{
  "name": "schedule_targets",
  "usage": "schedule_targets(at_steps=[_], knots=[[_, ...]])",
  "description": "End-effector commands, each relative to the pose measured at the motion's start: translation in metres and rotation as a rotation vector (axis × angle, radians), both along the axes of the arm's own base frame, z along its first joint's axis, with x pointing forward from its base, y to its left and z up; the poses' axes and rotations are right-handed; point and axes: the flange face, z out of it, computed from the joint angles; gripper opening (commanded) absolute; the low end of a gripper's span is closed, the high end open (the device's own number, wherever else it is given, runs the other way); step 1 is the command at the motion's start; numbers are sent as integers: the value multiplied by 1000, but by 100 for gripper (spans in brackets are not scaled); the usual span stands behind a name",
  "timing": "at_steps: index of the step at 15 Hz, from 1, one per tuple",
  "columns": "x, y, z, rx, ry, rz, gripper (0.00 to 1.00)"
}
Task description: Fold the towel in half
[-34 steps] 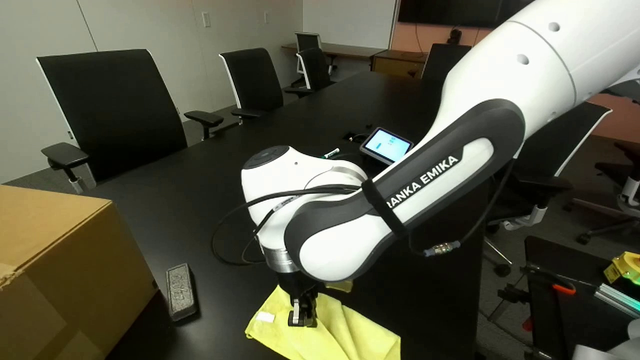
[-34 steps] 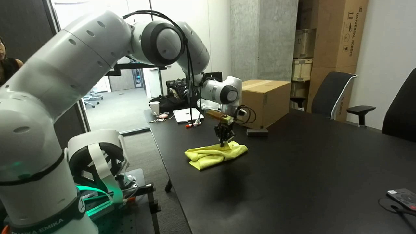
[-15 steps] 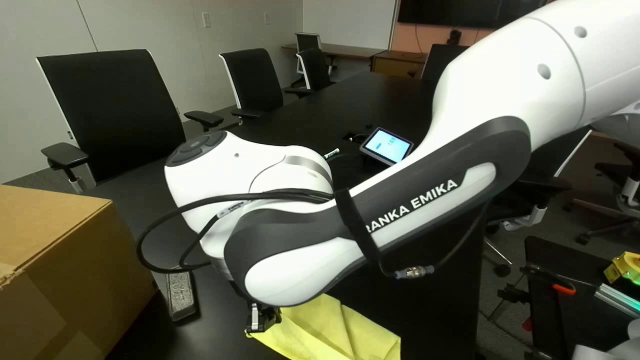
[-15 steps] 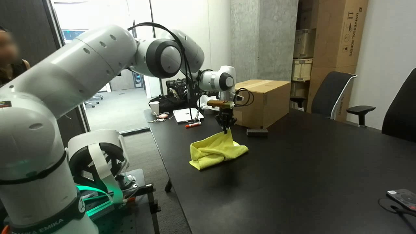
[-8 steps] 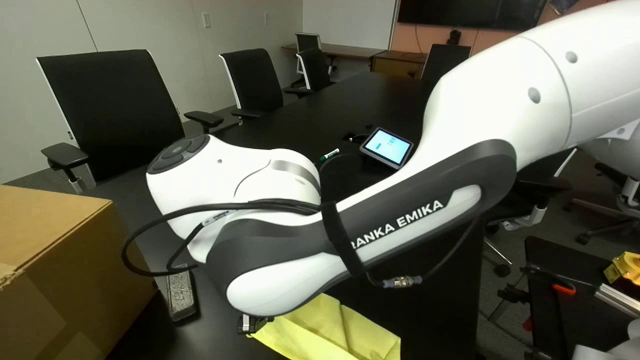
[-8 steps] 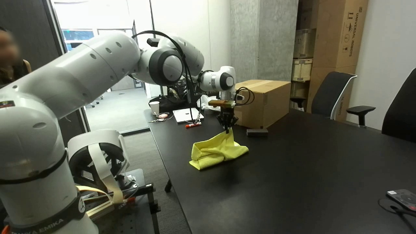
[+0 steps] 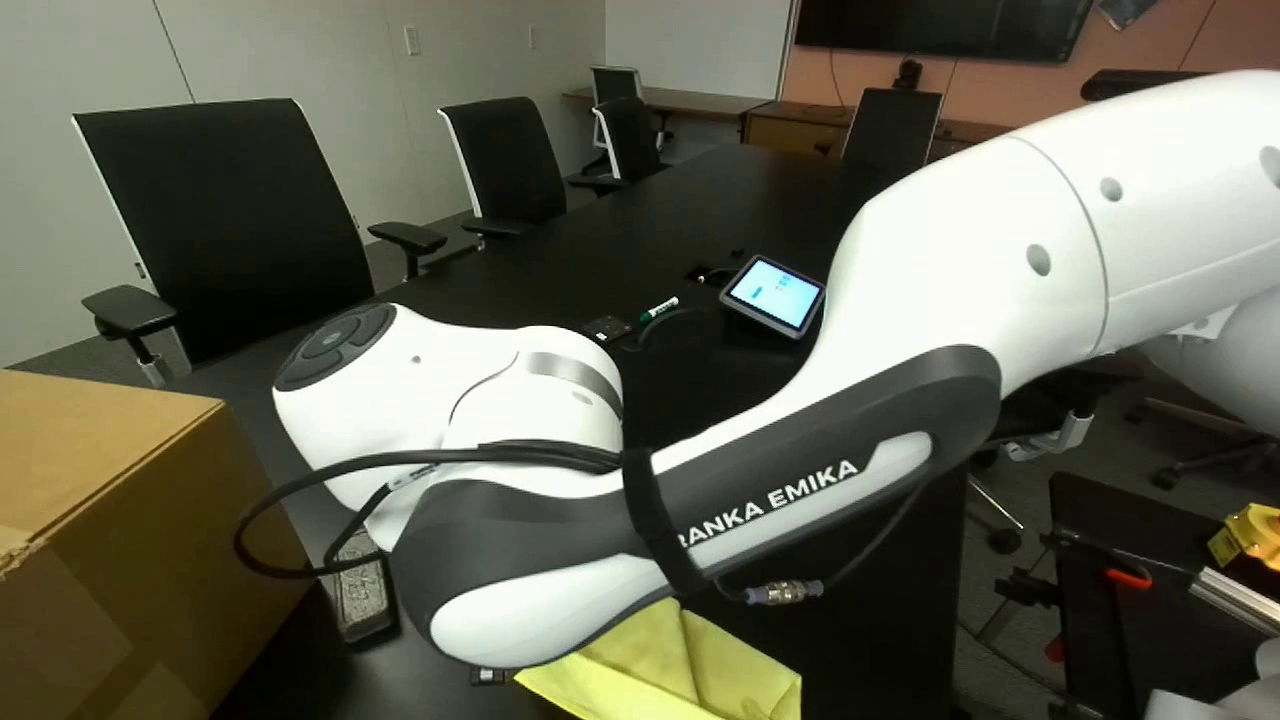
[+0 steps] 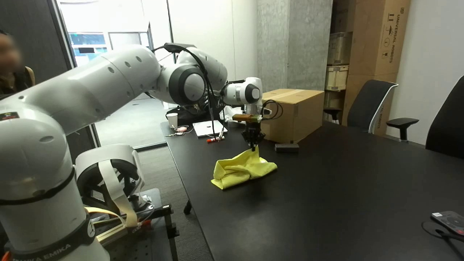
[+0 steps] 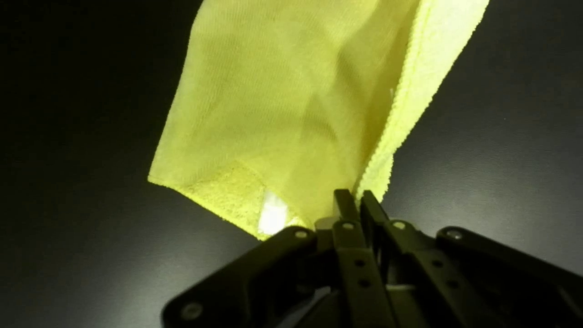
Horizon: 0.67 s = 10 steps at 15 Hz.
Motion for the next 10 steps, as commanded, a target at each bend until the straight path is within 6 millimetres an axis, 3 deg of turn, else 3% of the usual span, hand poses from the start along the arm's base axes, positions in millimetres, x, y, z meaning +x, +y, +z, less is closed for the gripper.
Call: schedule_targets(at_steps=[1,6,10], knots=[[5,4,8,-3,2,-4,35],[10,2,18,2,3,-16,73],[17,-14,29,-5,5,-46,99]])
